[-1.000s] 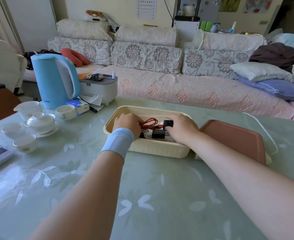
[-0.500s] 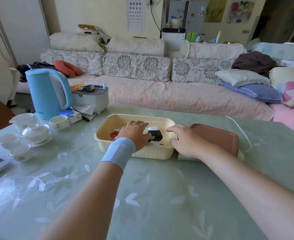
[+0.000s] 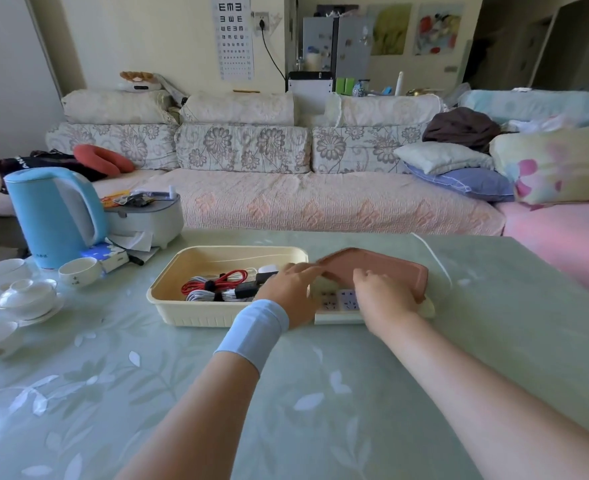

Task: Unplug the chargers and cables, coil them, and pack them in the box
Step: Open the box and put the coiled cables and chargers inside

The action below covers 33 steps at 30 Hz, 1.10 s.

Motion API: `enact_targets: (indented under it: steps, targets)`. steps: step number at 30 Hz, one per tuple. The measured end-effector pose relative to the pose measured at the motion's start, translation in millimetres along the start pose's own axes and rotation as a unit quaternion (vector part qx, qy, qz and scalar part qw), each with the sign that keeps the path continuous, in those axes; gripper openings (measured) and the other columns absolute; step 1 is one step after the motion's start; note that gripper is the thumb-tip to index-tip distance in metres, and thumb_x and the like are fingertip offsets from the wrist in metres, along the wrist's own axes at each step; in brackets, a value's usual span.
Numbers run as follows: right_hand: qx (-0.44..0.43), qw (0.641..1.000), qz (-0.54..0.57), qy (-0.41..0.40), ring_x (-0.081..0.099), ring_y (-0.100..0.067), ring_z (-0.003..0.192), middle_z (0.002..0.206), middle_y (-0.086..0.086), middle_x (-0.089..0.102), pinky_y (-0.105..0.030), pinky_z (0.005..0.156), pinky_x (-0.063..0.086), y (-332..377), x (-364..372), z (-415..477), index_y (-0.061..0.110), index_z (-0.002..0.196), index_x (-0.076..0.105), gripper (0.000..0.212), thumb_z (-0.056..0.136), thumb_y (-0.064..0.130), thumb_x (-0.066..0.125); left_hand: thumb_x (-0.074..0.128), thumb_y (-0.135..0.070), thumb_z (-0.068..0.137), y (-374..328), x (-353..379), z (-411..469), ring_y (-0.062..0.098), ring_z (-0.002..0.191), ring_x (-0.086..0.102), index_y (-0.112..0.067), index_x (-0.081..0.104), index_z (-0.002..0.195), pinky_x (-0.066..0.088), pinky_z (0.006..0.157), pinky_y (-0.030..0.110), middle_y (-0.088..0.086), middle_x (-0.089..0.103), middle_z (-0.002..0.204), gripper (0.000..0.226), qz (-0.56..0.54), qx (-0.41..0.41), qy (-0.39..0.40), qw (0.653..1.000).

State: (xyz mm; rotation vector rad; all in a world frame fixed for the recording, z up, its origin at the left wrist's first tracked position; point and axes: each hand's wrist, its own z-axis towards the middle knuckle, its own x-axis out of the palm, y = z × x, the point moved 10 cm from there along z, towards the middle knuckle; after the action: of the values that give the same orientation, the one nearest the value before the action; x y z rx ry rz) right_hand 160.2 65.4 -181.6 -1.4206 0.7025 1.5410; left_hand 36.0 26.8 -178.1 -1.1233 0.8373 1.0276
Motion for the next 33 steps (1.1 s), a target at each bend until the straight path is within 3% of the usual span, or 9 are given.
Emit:
enact_targets:
  steps: [4, 8, 11, 14, 18, 22, 25, 28, 33]
  targets:
    - [0.009, 0.99, 0.054, -0.128, 0.067, -0.035, 0.088, 0.095, -0.014, 0.064, -0.037, 0.062, 0.046, 0.9, -35.0, 2.8, 0.004, 0.105, 0.053, 0.027, 0.082, -0.009, 0.047, 0.063, -0.022, 0.083, -8.6, -30.1, -2.4, 0.018, 0.137, 0.029, -0.032, 0.031, 0.146, 0.038, 0.108, 0.04, -0.007, 0.035, 0.15, 0.072, 0.035, 0.051, -0.114, 0.992]
    - [-0.064, 0.967, 0.014, -0.246, 0.06, -0.028, 0.048, 0.059, -0.01, 0.058, -0.028, 0.038, 0.042, 35.0, -59.9, -5.2, 0.006, 0.072, 0.058, 0.025, 0.054, -0.009, 0.064, 0.07, -0.016, 0.077, -23.2, -55.9, -9.1, 0.021, 0.122, 0.051, -0.029, 0.06, 0.125, 0.042, 0.097, 0.037, -0.006, 0.059, 0.129, 0.05, 0.111, 0.103, -0.199, 0.968]
    - [-0.134, 0.947, -0.022, -0.292, 0.055, -0.025, 0.045, 0.059, -0.005, 0.055, -0.026, 0.037, 0.036, 66.2, -70.1, -13.9, 0.01, 0.071, 0.059, 0.024, 0.054, -0.006, 0.064, 0.068, -0.014, 0.075, -6.9, -76.2, -16.7, 0.023, 0.087, 0.064, -0.029, 0.072, 0.094, 0.046, 0.073, 0.03, -0.007, 0.071, 0.093, 0.024, 0.157, 0.065, -0.24, 0.956]
    - [-0.16, 0.936, -0.024, -0.313, 0.053, -0.021, 0.044, 0.061, -0.001, 0.055, -0.024, 0.041, 0.027, 84.0, -75.3, -20.4, 0.013, 0.079, 0.063, 0.031, 0.053, -0.004, 0.07, 0.069, -0.01, 0.072, 15.4, -88.0, -28.4, 0.023, 0.077, 0.063, -0.029, 0.074, 0.087, 0.04, 0.059, 0.024, -0.006, 0.071, 0.085, 0.025, 0.121, 0.04, -0.242, 0.962]
    - [-0.231, 0.909, 0.109, -0.328, 0.066, -0.023, 0.073, 0.096, 0.0, 0.069, -0.029, 0.052, 0.045, 92.3, -73.5, -28.3, 0.014, 0.104, 0.067, 0.037, 0.073, 0.002, 0.052, 0.061, -0.004, 0.074, 51.1, -96.3, -46.6, 0.023, 0.081, 0.063, -0.03, 0.075, 0.089, 0.047, 0.058, 0.027, -0.006, 0.07, 0.088, 0.032, 0.054, 0.004, -0.242, 0.969]
    - [-0.213, 0.917, 0.212, -0.264, 0.059, -0.024, 0.115, 0.129, -0.003, 0.061, -0.039, 0.096, 0.049, 79.8, -56.7, -14.0, 0.014, 0.123, 0.063, 0.056, 0.069, 0.001, 0.067, 0.06, 0.004, 0.069, 100.6, -114.9, -66.5, 0.026, 0.084, 0.065, -0.023, 0.077, 0.082, 0.055, 0.071, 0.033, -0.003, 0.073, 0.088, 0.035, -0.007, -0.043, -0.284, 0.958]
    - [-0.167, 0.953, 0.186, -0.169, 0.048, -0.033, 0.132, 0.142, -0.008, 0.054, -0.051, 0.115, 0.027, 79.7, -31.8, 4.7, 0.017, 0.134, 0.057, 0.053, 0.083, 0.007, 0.065, 0.061, 0.008, 0.068, 137.7, -113.7, -72.6, 0.022, 0.099, 0.063, -0.024, 0.077, 0.088, 0.05, 0.087, 0.029, -0.004, 0.071, 0.102, 0.041, -0.033, -0.084, -0.247, 0.965]
    - [-0.158, 0.97, 0.168, -0.082, 0.035, -0.028, 0.142, 0.152, -0.002, 0.043, -0.053, 0.12, 0.009, 98.5, -9.0, 14.1, 0.029, 0.144, 0.046, 0.049, 0.097, 0.018, 0.051, 0.056, 0.0, 0.077, 156.0, -82.8, -73.6, 0.019, 0.12, 0.051, -0.035, 0.071, 0.108, 0.041, 0.099, 0.028, -0.011, 0.062, 0.121, 0.05, 0.054, -0.126, -0.095, 0.986]
    - [-0.181, 0.961, 0.134, -0.161, 0.053, -0.025, 0.112, 0.13, 0.006, 0.063, -0.04, 0.091, 0.035, 137.8, -27.9, 15.0, 0.031, 0.131, 0.06, 0.045, 0.091, 0.052, 0.058, 0.046, -0.006, 0.083, 130.1, -72.4, -75.8, 0.014, 0.121, 0.048, -0.042, 0.065, 0.113, 0.038, 0.104, 0.031, -0.016, 0.058, 0.125, 0.051, 0.023, -0.117, -0.012, 0.993]
